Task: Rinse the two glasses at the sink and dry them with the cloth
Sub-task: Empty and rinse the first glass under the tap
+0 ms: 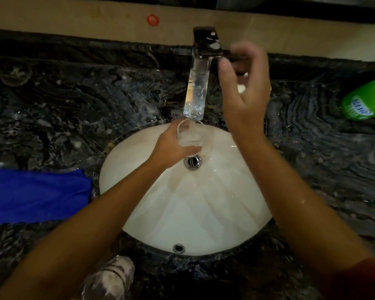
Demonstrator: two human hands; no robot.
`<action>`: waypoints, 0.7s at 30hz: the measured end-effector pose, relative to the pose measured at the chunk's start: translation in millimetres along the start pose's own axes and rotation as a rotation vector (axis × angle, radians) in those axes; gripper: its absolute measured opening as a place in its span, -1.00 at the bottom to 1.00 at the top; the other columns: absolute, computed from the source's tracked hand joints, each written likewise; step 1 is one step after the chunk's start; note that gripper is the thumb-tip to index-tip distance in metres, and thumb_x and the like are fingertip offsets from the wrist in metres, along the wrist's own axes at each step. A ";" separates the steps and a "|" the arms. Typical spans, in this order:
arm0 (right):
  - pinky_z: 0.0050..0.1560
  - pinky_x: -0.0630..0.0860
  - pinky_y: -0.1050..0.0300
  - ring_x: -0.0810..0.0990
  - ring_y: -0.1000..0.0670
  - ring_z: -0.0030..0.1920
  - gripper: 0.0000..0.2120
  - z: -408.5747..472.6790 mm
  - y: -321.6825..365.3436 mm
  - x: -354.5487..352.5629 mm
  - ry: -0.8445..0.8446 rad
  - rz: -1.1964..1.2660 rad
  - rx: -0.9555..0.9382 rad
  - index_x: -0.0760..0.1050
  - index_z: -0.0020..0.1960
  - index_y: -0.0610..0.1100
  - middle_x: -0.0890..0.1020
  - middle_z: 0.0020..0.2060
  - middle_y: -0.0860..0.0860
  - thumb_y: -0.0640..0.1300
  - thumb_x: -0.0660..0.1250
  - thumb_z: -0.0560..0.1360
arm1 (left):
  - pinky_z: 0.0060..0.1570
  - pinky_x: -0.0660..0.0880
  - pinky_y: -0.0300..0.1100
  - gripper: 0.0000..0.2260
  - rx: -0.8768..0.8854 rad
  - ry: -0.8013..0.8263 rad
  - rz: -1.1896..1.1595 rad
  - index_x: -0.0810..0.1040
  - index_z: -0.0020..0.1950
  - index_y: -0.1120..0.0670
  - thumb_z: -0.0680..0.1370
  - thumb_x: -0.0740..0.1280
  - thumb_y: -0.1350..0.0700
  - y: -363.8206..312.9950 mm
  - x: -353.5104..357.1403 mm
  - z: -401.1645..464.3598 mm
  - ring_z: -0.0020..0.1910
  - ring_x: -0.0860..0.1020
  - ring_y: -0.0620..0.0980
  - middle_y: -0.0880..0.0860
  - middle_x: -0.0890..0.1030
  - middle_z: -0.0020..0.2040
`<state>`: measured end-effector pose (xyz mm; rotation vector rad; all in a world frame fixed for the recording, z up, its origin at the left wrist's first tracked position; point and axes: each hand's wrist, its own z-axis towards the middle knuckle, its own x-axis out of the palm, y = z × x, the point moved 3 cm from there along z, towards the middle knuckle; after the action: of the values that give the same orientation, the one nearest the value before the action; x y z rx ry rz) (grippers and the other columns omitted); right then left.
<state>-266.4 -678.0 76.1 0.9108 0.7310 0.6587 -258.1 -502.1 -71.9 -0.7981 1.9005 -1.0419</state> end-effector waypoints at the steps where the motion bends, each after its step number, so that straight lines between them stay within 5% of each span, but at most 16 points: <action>1: -0.15 0.53 0.12 0.57 0.10 -0.13 -0.87 -17.1 -4.7 -3.5 -0.030 0.018 0.051 0.52 0.14 -0.26 0.62 -0.04 -0.12 -0.21 0.32 0.64 | 0.04 0.37 -0.61 -0.26 0.004 0.001 -0.006 0.43 0.46 -0.06 0.35 0.68 0.08 1.2 0.1 -0.2 0.25 0.53 -0.17 -0.12 0.58 0.27; 4: -0.07 0.57 -0.13 0.61 0.05 -0.14 -0.89 -73.8 -35.7 -1.0 0.172 -0.161 0.171 0.60 0.00 -0.14 0.66 -0.15 0.02 -0.21 0.29 0.62 | 0.04 0.43 -0.47 -0.27 0.001 0.011 -0.010 0.44 0.41 -0.07 0.32 0.69 0.04 8.3 1.4 -0.6 0.21 0.55 -0.21 -0.14 0.59 0.24; 6: 0.18 0.53 -0.23 0.65 0.09 0.00 -0.79 -99.3 -52.4 9.8 0.415 -0.281 0.234 0.67 0.02 -0.04 0.71 -0.05 0.10 -0.05 0.26 0.57 | 0.01 0.43 -0.46 -0.29 0.031 0.039 0.026 0.43 0.34 -0.09 0.29 0.69 -0.03 9.6 1.2 -0.3 0.15 0.55 -0.21 -0.17 0.58 0.20; 9: 0.47 0.30 -0.23 0.56 -0.02 0.32 -0.59 -107.3 -57.8 29.4 0.801 -0.430 0.338 0.63 0.29 -0.03 0.66 0.29 0.00 0.07 0.20 0.55 | 0.12 0.53 -0.19 -0.24 0.051 0.105 0.096 0.41 0.41 -0.05 0.25 0.57 -0.15 12.8 3.4 1.5 0.17 0.58 -0.05 -0.08 0.59 0.22; 12: 0.40 0.41 -0.13 0.54 -0.21 0.35 -0.63 -94.9 -59.8 48.2 1.064 -0.432 0.593 0.53 0.38 -0.23 0.59 0.34 -0.20 -0.08 0.20 0.67 | 0.14 0.59 -0.01 -0.26 0.050 0.168 0.123 0.43 0.37 -0.01 0.24 0.54 -0.14 15.4 9.2 2.3 0.07 0.61 -0.01 -0.04 0.60 0.13; 15: 0.31 0.52 -0.23 0.62 -0.25 0.22 -0.56 -80.8 -60.8 61.4 1.114 -0.274 0.836 0.61 0.15 -0.25 0.66 0.17 -0.26 0.05 0.27 0.45 | 0.16 0.56 -0.17 -0.22 0.026 0.155 0.110 0.43 0.38 -0.09 0.19 0.55 -0.17 16.4 6.1 4.5 0.08 0.57 -0.13 -0.17 0.56 0.13; 18: 0.11 0.54 0.06 0.63 -0.07 0.07 -0.68 -76.5 -63.0 63.7 1.128 -0.182 0.886 0.64 -0.03 -0.13 0.69 0.05 -0.10 0.01 0.24 0.36 | 0.15 0.57 -0.13 -0.18 0.039 0.127 0.154 0.40 0.43 -0.09 0.22 0.61 -0.11 17.8 -0.2 7.3 0.17 0.61 -0.01 -0.10 0.57 0.22; 21: -0.13 0.47 0.13 0.59 0.03 -0.14 -0.80 -75.3 -75.1 57.5 0.906 0.010 0.962 0.60 -0.16 -0.06 0.64 -0.20 0.03 -0.09 0.27 0.27 | 0.08 0.59 -0.08 -0.12 -0.024 0.130 0.136 0.36 0.46 -0.09 0.18 0.54 -0.26 12.5 -1.1 5.9 0.11 0.65 0.03 -0.04 0.64 0.17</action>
<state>-277.7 -634.1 -35.9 1.4870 1.9552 0.7241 -254.2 -497.6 -84.4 -0.6174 2.0500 -1.0094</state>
